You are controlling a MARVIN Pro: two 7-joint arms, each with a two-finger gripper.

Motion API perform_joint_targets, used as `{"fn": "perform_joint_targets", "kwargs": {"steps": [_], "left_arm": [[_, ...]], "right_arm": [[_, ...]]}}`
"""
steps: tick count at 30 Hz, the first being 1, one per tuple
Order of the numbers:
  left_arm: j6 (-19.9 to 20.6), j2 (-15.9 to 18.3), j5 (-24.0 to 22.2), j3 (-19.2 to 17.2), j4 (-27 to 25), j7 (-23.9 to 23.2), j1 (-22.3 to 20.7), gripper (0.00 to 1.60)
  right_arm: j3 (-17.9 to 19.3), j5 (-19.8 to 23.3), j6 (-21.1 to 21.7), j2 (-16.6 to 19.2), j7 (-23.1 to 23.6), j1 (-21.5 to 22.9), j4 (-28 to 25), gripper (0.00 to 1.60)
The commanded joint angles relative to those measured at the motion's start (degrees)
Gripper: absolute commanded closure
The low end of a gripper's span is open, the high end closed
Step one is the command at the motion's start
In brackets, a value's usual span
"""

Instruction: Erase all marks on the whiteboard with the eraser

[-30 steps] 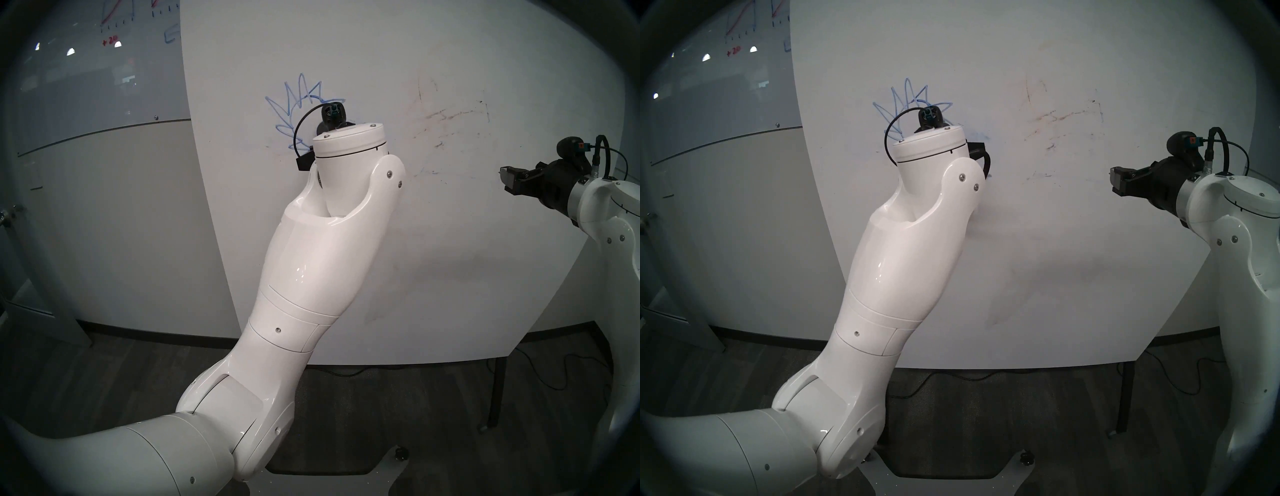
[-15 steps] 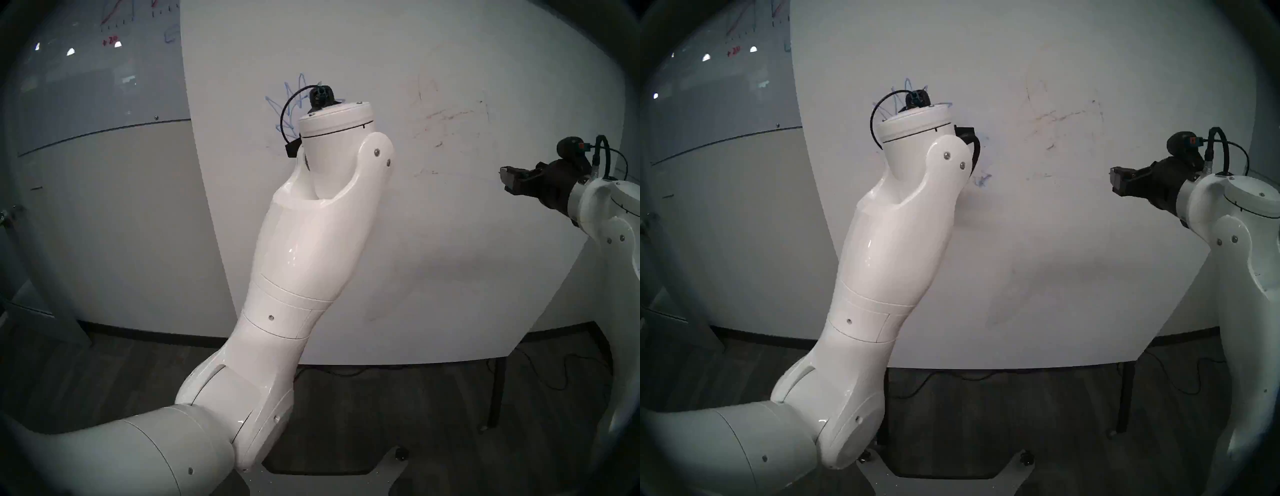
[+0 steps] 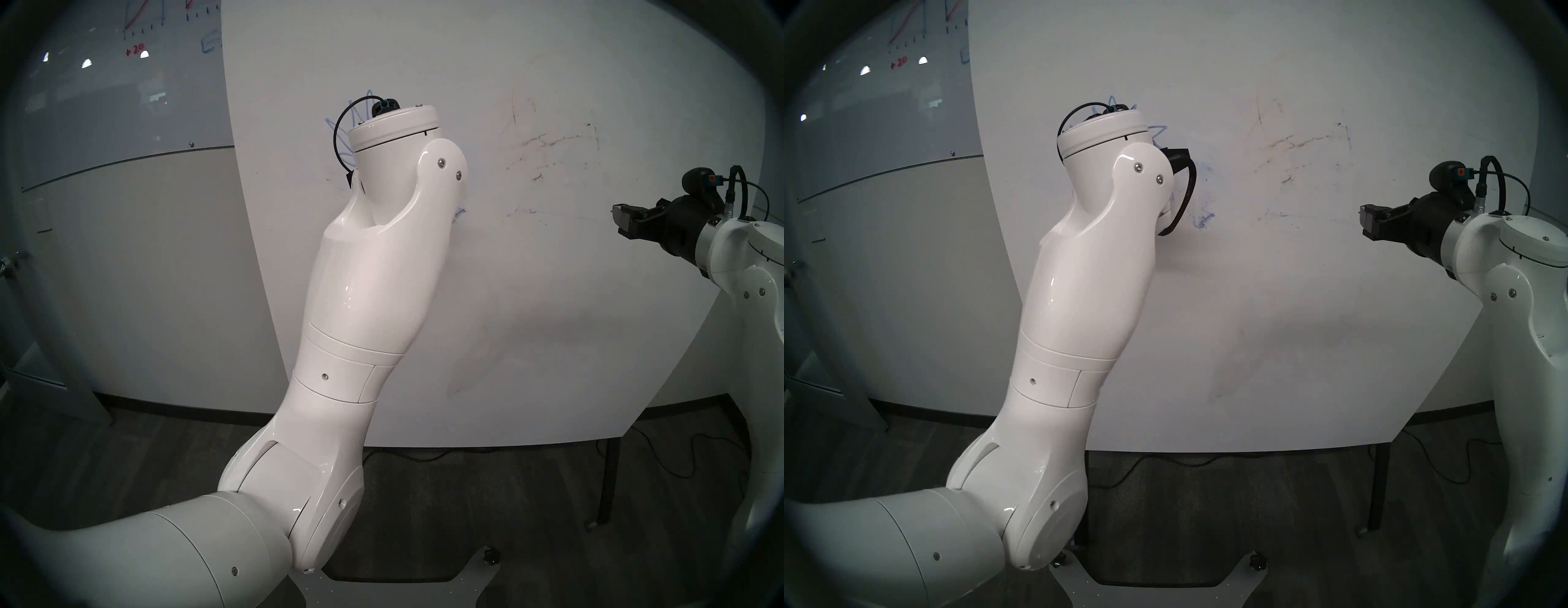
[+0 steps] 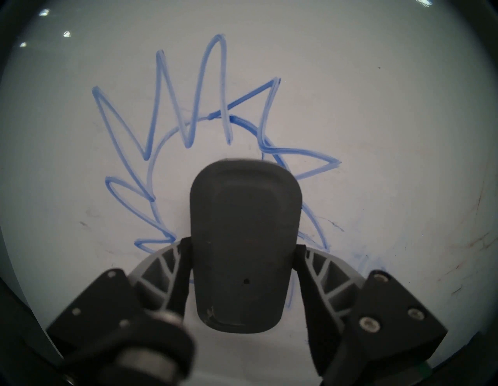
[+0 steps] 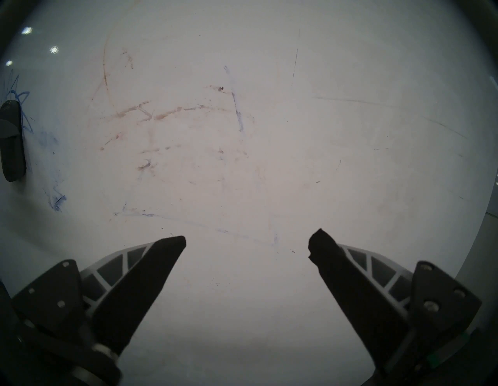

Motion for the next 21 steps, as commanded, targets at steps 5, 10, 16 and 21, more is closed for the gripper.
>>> {"fn": "perform_joint_targets", "kwargs": {"steps": [5,10,16,21], "left_arm": [[0.13,-0.62,0.86,-0.40,-1.85,-0.16,-6.74,1.60],[0.62,-0.63,0.93,-1.38,-1.67,-0.43,-8.27,1.60],[1.39,-0.83,1.33,-3.12,-1.42,-1.39,-10.14,1.60],[1.97,-0.88,1.15,-4.06,-0.49,-1.81,-11.93,1.60]], "right_arm": [[0.17,-0.08,-0.28,0.20,0.02,0.45,-0.27,0.00],[0.17,-0.08,-0.27,0.20,0.01,0.45,-0.27,0.00],[0.17,-0.07,-0.27,0.20,0.01,0.45,-0.27,0.00],[0.17,-0.07,-0.28,0.21,0.01,0.45,-0.27,0.00]]}}
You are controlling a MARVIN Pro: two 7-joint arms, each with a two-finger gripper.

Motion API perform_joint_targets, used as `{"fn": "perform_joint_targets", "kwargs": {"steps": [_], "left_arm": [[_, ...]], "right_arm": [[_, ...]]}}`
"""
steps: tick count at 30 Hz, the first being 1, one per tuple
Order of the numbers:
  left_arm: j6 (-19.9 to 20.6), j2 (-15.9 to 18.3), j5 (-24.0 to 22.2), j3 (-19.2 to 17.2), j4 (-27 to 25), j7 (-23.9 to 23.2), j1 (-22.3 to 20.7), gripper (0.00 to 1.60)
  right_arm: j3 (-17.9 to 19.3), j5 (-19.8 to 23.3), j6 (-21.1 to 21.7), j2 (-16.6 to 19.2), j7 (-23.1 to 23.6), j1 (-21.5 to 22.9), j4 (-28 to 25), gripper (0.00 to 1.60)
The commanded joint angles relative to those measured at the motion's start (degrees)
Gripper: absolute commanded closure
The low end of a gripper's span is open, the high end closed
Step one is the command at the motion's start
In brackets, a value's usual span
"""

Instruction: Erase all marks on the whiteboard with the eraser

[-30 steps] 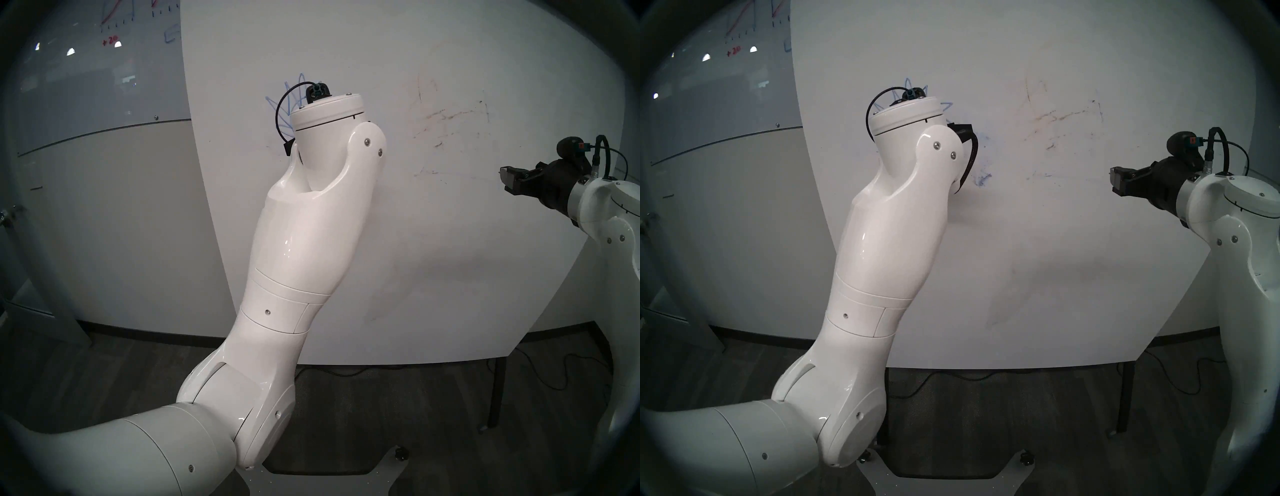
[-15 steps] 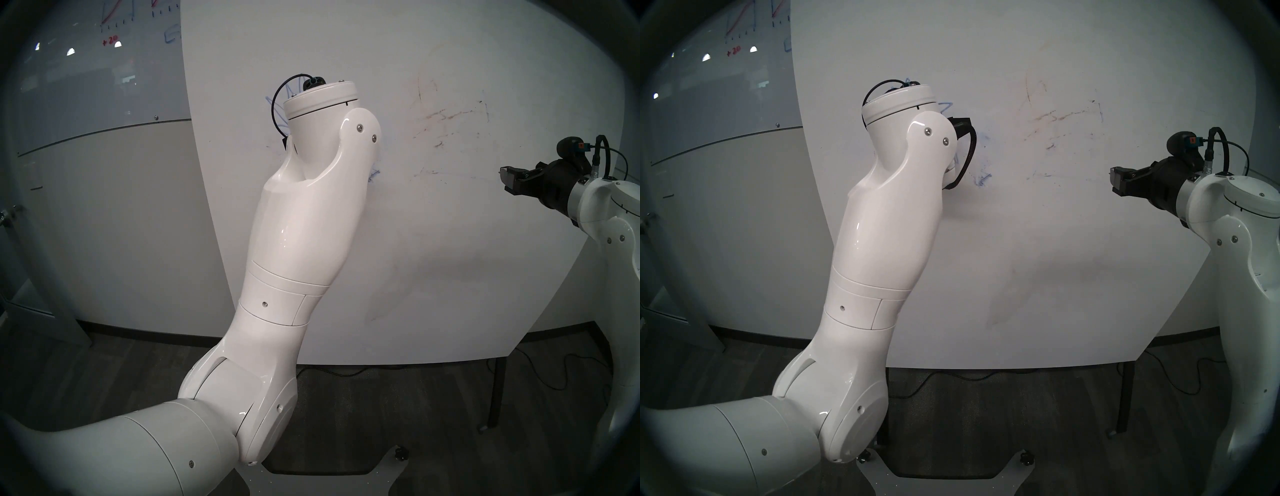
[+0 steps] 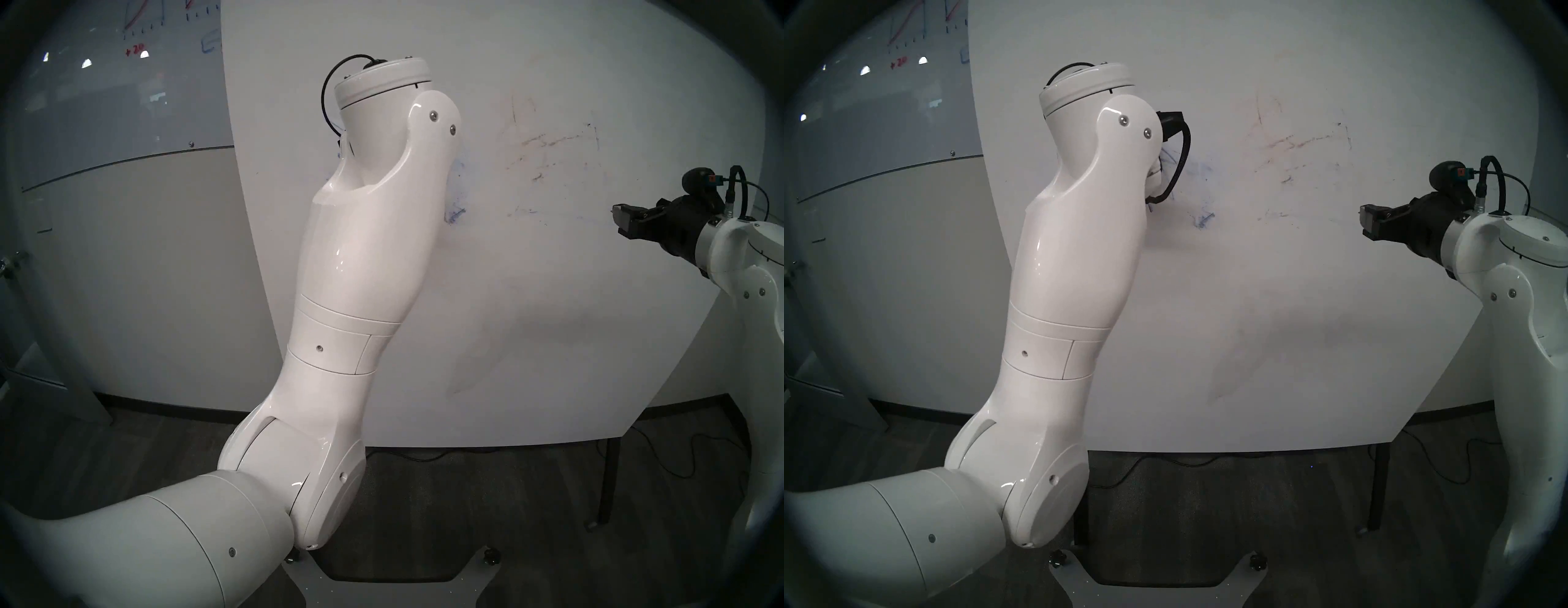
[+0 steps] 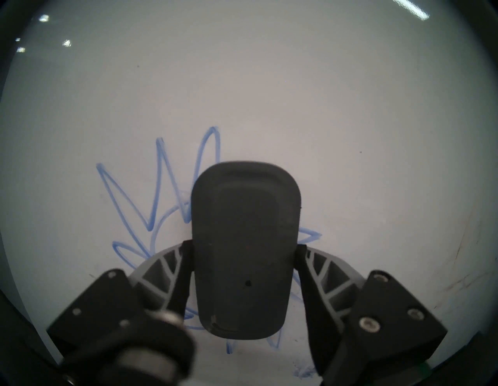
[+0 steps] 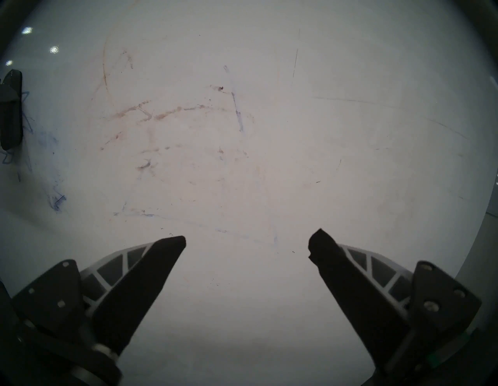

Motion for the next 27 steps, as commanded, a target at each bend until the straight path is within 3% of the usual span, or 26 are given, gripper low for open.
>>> {"fn": "perform_joint_targets", "kwargs": {"steps": [1,16,27], "left_arm": [[0.31,-0.46,0.90,-1.61,-0.91,-0.91,-6.12,1.60],[1.64,-0.57,1.54,-2.76,0.04,-1.57,-9.68,1.60],[2.34,-1.89,2.77,-3.32,-1.66,0.38,-7.12,1.60]], "right_arm": [[0.17,-0.09,-0.28,0.21,0.03,0.45,-0.27,0.00],[0.16,-0.09,-0.30,0.22,0.02,0.46,-0.26,0.00],[0.15,-0.12,-0.35,0.24,0.04,0.46,-0.25,0.00]]}}
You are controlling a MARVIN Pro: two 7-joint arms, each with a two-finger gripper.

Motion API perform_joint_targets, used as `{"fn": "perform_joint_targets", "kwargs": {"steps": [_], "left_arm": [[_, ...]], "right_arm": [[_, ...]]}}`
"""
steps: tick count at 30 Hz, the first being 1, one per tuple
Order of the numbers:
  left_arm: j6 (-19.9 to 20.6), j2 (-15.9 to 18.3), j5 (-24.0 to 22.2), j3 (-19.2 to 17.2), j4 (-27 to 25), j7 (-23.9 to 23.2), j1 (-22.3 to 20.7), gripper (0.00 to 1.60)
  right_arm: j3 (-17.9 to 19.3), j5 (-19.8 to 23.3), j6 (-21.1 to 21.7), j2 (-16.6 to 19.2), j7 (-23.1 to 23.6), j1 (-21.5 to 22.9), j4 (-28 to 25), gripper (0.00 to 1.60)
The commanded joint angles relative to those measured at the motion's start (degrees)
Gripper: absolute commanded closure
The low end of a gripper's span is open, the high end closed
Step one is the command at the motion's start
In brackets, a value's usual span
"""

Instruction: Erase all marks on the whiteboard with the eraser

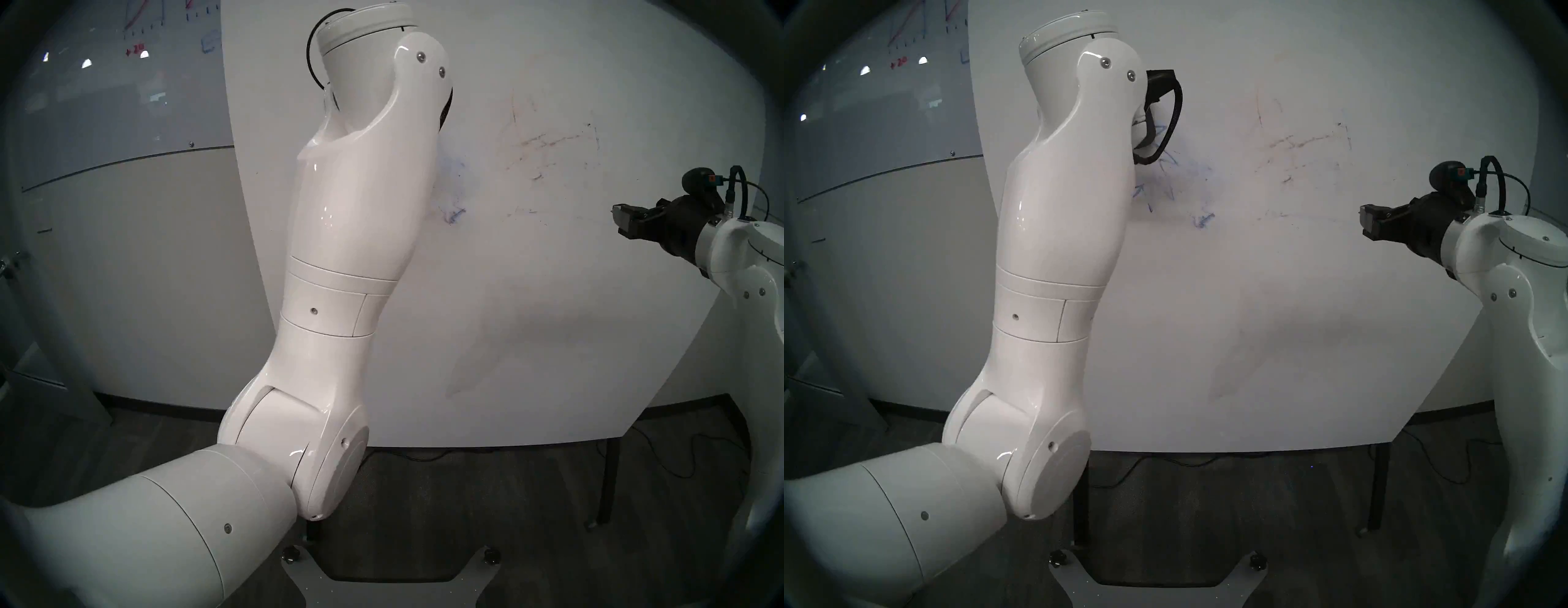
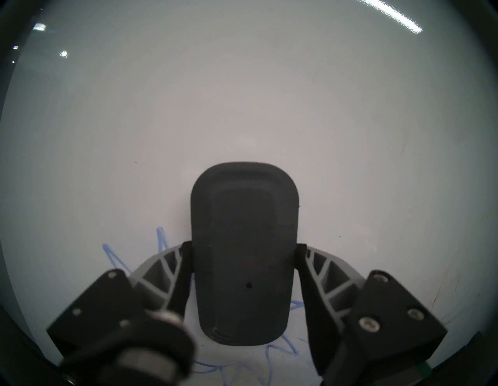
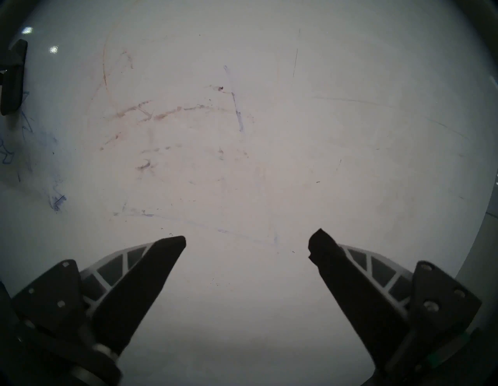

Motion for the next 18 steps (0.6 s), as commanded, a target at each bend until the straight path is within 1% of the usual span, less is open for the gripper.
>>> {"fn": "perform_joint_targets", "kwargs": {"steps": [1,8,13,17,18], "left_arm": [[0.03,-0.95,1.31,-0.69,-3.16,2.53,-1.37,1.60],[1.58,-2.04,2.25,-1.64,-5.88,3.94,2.47,1.60],[2.43,-3.10,3.51,-2.58,-7.04,3.54,5.06,1.60],[2.43,-4.41,3.96,-3.48,-7.68,3.21,6.31,1.60],[2.43,-5.27,4.26,-4.25,-7.91,2.98,6.85,1.60]], "right_arm": [[0.14,-0.13,-0.36,0.24,0.06,0.46,-0.25,0.00],[0.14,-0.14,-0.39,0.26,0.07,0.46,-0.25,0.00],[0.14,-0.14,-0.39,0.26,0.07,0.46,-0.25,0.00],[0.14,-0.14,-0.39,0.26,0.07,0.46,-0.25,0.00],[0.14,-0.14,-0.39,0.26,0.07,0.46,-0.25,0.00]]}}
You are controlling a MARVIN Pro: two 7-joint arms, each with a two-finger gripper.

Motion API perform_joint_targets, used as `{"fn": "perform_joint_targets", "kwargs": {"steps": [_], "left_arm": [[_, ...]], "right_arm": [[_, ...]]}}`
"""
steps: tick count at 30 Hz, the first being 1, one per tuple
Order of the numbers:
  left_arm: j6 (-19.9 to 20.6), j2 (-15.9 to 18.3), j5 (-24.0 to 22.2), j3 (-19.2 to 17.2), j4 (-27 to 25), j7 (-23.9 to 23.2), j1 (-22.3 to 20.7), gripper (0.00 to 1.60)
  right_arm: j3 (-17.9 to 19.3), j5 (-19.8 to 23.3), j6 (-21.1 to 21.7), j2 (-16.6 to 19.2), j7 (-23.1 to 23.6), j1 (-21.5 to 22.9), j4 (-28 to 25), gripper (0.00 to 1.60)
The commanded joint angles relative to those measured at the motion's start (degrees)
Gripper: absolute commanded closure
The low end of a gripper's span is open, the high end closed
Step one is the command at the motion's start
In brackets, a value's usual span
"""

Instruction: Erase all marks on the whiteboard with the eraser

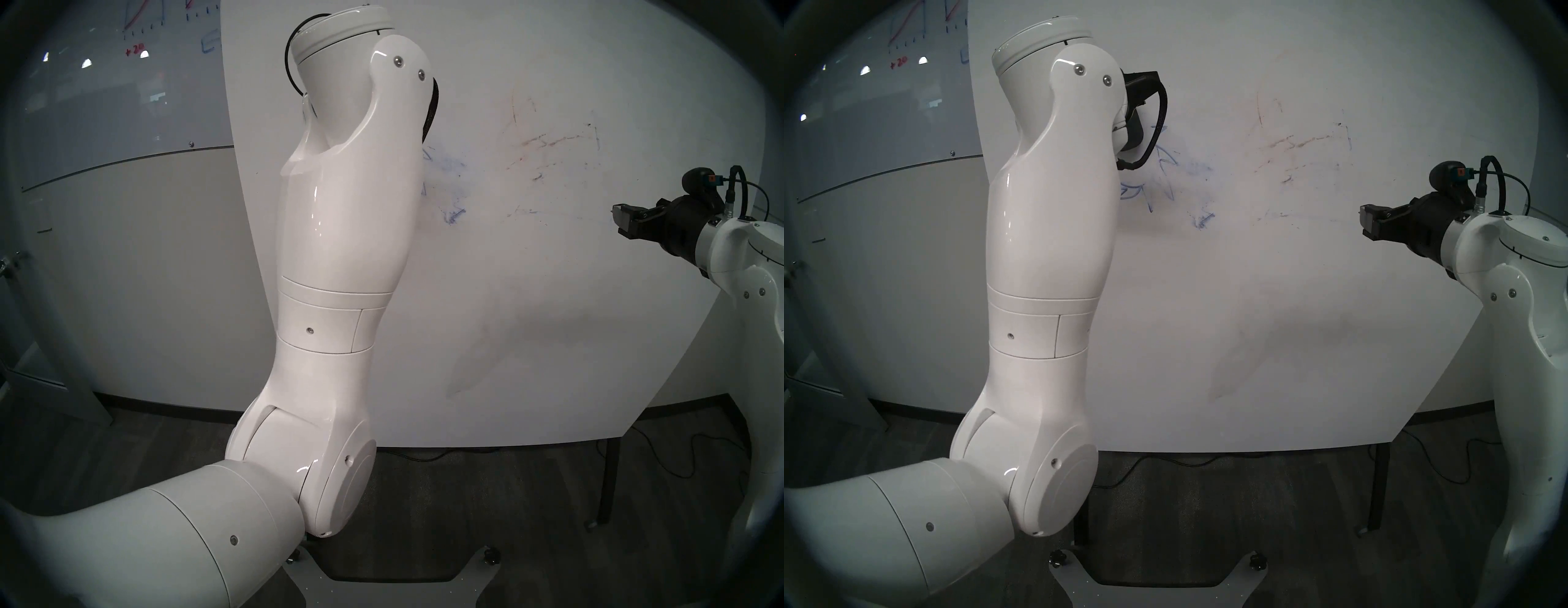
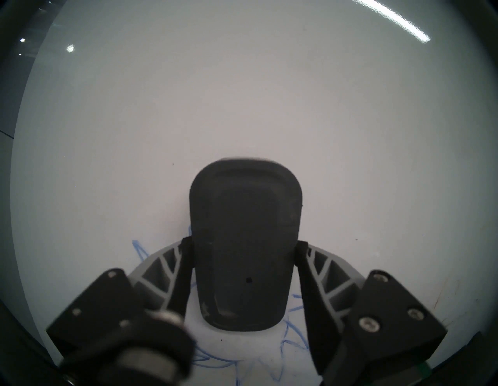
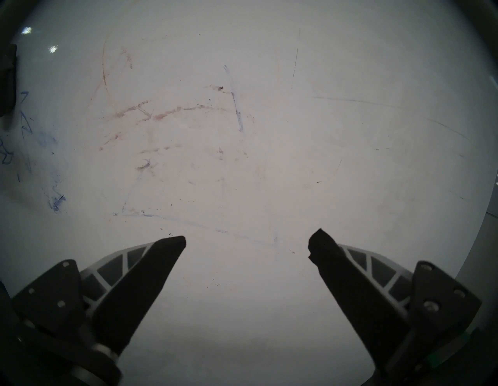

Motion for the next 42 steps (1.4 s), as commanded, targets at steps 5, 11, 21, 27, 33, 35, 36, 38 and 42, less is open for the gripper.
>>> {"fn": "perform_joint_targets", "kwargs": {"steps": [5,11,21,27,33,35,36,38,42], "left_arm": [[-0.05,-5.57,-0.50,-3.96,-2.59,5.00,2.30,1.60],[-0.05,-6.29,-1.05,-5.91,-2.17,5.13,1.63,1.60],[-0.05,-6.29,-3.47,-9.31,-1.68,5.82,0.41,1.60],[-0.05,-6.29,-5.71,-10.55,-1.71,5.73,0.95,1.60],[-0.05,-6.29,-5.92,-8.98,-2.80,5.85,2.60,1.60],[-0.05,-6.29,-6.04,-7.82,-3.35,5.98,3.44,1.60],[-0.05,-6.29,-5.79,-7.38,-3.61,5.38,3.92,1.60],[-0.05,-6.29,-6.22,-6.35,-4.10,5.70,4.79,1.60],[-0.05,-6.29,-6.98,-4.04,-5.16,5.94,7.10,1.60]], "right_arm": [[0.14,-0.14,-0.39,0.25,0.07,0.46,-0.25,0.00],[0.14,-0.14,-0.38,0.24,0.07,0.46,-0.25,0.00],[0.14,-0.13,-0.37,0.24,0.06,0.46,-0.25,0.00],[0.14,-0.13,-0.36,0.24,0.06,0.46,-0.25,0.00],[0.15,-0.12,-0.35,0.23,0.05,0.46,-0.25,0.00],[0.15,-0.11,-0.34,0.23,0.05,0.46,-0.26,0.00],[0.15,-0.11,-0.33,0.23,0.04,0.46,-0.26,0.00],[0.15,-0.11,-0.33,0.22,0.04,0.46,-0.26,0.00],[0.16,-0.10,-0.32,0.22,0.04,0.46,-0.26,0.00]]}}
